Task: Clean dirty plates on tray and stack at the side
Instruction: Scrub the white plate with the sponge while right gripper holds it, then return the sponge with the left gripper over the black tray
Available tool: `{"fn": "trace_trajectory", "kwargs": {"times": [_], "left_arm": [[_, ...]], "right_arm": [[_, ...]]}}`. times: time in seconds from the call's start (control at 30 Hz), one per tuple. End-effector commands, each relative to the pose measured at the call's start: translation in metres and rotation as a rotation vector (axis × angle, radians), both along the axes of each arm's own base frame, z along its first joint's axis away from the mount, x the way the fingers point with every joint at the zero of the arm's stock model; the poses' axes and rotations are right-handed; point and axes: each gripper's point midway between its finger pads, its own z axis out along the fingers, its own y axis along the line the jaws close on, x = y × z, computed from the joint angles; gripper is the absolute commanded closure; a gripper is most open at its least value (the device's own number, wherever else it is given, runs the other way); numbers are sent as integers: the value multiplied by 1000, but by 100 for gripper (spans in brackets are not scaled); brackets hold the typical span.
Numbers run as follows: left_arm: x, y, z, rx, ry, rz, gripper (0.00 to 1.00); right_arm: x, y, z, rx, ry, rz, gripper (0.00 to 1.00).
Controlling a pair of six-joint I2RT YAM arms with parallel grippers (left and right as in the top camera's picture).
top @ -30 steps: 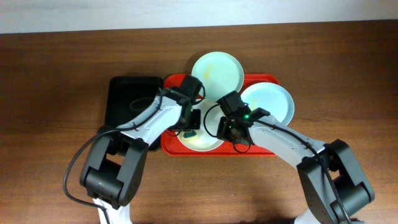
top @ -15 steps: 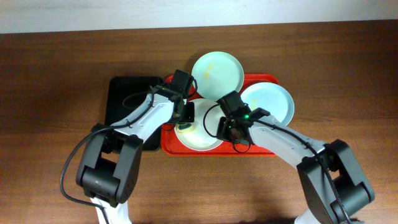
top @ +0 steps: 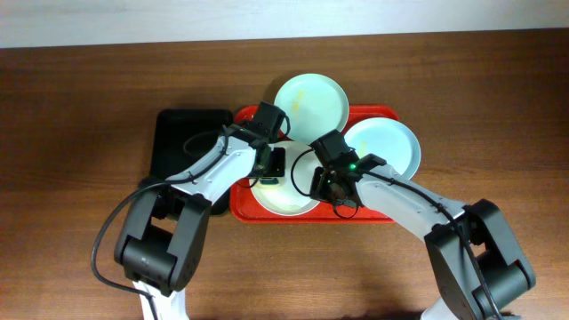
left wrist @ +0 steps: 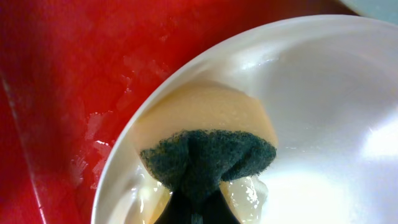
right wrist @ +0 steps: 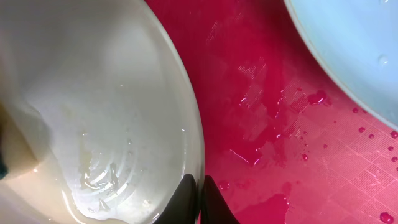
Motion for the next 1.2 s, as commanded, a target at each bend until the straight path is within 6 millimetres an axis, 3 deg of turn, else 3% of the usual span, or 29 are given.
{"fn": "trace_trajectory", "kwargs": {"times": [0.0,0.1,0.27,0.37,0.53,0.63,0.77,0.97,1.07,1.17], "left_arm": [[-28,-18,-41,-36,139,-38,100],[-40,-40,-39,-167,208,-70,100],[-55,-81,-18,-422,294,-139,100],[-54,-92,-11,-488,292,-161,100],[-46,-90,-1,-495,282,-160,100],[-32,-80,12,-465,229,-157,100],[-7,-39,36,-288,95,-91,100],[11,-7,104,-232,-106,-80,100],[19,19,124,-150,-185,-25,100],[20,37,128,-90,-206,-30,100]], "right_arm": [[-7,-1,-4,-15,14,28,96],[-7,-1,-4,-15,14,28,96],[-7,-1,-4,-15,14,28,96],[-7,-1,-4,-15,14,28,96],[-7,-1,-5,-19,16,36,96],[-7,-1,-5,-19,15,40,96],[-7,-1,-5,-20,15,42,96],[-7,-1,-5,-19,13,42,94],[-7,-1,-5,-19,14,42,80],[-7,-1,-5,-19,14,42,54]]}}
